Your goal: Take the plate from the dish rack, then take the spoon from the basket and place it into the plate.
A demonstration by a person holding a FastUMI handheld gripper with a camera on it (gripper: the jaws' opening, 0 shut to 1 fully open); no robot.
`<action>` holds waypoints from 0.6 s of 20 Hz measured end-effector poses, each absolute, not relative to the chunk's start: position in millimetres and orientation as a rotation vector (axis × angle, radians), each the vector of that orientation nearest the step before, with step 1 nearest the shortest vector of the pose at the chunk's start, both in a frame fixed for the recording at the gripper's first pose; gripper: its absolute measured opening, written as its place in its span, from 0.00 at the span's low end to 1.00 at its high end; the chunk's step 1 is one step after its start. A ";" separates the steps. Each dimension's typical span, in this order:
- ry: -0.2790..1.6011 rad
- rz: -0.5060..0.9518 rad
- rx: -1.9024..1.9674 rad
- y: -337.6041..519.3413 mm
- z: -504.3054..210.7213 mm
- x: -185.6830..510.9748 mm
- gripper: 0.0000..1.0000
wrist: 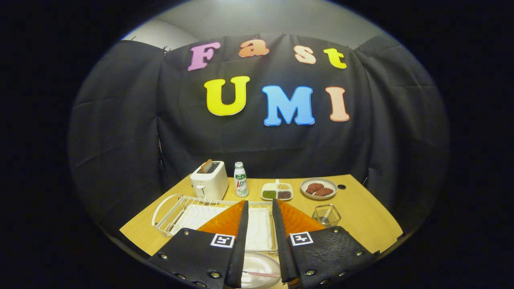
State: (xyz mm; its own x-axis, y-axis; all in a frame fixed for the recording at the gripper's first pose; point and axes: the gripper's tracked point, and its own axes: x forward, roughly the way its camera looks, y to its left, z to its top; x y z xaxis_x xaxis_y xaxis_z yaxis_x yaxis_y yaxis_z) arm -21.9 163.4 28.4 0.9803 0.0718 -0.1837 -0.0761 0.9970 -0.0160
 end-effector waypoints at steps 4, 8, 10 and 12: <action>0.043 0.058 -0.055 152.3 79.5 -7.5 0.56; -0.061 0.045 -0.083 146.3 111.1 -4.7 0.96; -0.096 0.028 -0.090 140.2 121.5 -2.6 0.96; -0.108 0.021 -0.087 136.5 123.8 -2.7 0.96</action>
